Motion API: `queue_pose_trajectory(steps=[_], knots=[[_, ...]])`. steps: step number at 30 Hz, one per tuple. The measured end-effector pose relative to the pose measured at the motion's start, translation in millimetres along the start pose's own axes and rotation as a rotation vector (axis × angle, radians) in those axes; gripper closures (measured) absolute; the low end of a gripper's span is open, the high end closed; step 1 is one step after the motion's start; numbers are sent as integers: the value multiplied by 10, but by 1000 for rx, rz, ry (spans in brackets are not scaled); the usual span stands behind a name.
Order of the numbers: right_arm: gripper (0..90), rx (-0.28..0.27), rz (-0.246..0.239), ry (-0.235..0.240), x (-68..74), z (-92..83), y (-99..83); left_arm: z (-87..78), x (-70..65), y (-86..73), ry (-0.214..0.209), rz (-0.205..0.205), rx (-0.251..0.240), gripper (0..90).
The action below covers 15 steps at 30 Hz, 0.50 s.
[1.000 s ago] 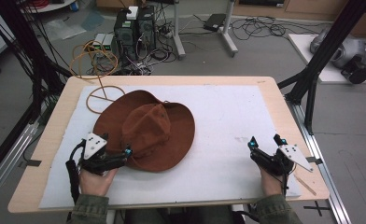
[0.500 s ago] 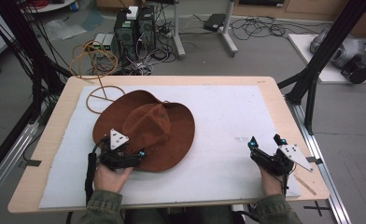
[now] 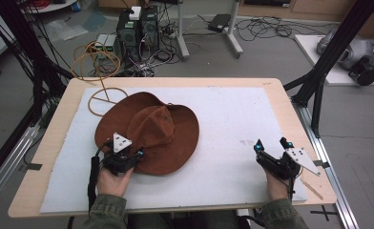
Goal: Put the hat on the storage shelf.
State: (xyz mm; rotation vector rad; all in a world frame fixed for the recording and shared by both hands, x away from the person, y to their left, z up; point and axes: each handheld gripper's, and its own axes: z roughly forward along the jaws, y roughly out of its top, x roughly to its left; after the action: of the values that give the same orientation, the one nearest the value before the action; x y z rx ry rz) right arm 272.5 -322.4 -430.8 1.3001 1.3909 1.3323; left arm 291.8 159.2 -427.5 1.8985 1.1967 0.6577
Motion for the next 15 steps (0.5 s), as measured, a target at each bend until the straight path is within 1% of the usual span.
queue_pose_trajectory(steps=[1, 2, 3, 5, 9, 10, 11, 12, 13, 14, 15], knots=[[99, -2, 1, 0, 1, 2, -1, 0, 0, 0, 0, 0, 0, 738], [99, -3, 3, 2, 2, 3, -1, 6, 0, 5, 2, 16, 3, 794], [99, -3, 3, 2, 2, 3, -1, 6, 0, 5, 2, 16, 3, 810], [99, -1, 2, 2, 1, 1, 0, 6, -18, 4, 12, 14, -8, 819], [99, 1, 3, 0, -3, 5, -2, -6, -21, -17, 17, 18, -35, 823], [99, 1, 0, 1, -5, 6, -2, -6, -21, -17, 17, 18, -35, 823], [99, 2, 2, 2, -2, 6, -2, -10, -19, -22, 15, 24, -39, 823], [99, 1, 2, 3, -1, 5, -2, -19, -28, -30, 18, 46, -52, 823], [99, 1, 1, 3, -1, 5, -2, -19, -28, -30, 18, 46, -52, 823], [99, 2, 3, 3, 0, 6, -2, -26, -34, -33, 21, 60, -59, 824], [99, 4, 5, 4, 1, 6, -2, -29, -30, -33, 20, 63, -59, 823]])
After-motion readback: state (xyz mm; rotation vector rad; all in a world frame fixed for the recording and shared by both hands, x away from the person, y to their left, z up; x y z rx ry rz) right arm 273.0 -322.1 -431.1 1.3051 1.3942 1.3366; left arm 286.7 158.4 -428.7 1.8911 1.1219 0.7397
